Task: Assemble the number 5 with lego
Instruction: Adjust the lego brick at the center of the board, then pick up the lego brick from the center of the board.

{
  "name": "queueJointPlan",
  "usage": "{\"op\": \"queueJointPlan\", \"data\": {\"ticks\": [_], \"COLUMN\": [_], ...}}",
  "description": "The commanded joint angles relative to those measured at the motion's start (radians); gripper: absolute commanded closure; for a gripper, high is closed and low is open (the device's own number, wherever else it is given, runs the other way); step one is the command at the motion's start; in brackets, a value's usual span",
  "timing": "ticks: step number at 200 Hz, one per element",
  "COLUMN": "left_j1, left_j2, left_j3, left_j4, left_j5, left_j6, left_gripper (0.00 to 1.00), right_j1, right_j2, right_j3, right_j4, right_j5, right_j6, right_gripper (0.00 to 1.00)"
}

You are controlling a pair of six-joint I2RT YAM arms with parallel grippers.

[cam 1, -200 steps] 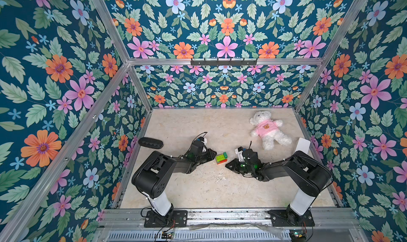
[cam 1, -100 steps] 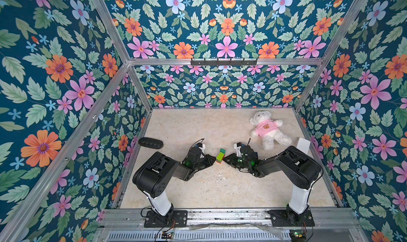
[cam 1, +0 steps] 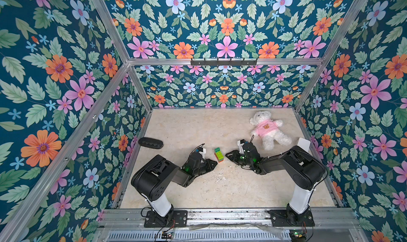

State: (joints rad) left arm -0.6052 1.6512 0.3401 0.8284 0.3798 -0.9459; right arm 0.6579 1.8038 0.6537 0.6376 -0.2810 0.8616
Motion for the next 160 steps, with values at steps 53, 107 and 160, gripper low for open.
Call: {"op": "queueJointPlan", "data": {"ticks": [53, 107, 160], "left_j1": [0.021, 0.025, 0.027], "left_j2": [-0.320, -0.419, -0.413], "left_j3": [-0.089, -0.097, -0.099], "left_j4": [-0.287, -0.368, -0.367], "left_j5": [-0.174, -0.209, -0.207], "left_j6": [0.035, 0.048, 0.044], "left_gripper": [0.76, 0.75, 0.75], "right_j1": [0.133, 0.227, 0.275], "right_j2": [-0.234, -0.158, -0.053], "right_j3": [0.136, 0.278, 0.357], "right_j4": [-0.535, -0.654, -0.691], "right_j5": [0.305, 0.396, 0.406], "right_j6": [-0.378, -0.484, -0.525], "right_gripper": [0.45, 0.40, 0.40]}}
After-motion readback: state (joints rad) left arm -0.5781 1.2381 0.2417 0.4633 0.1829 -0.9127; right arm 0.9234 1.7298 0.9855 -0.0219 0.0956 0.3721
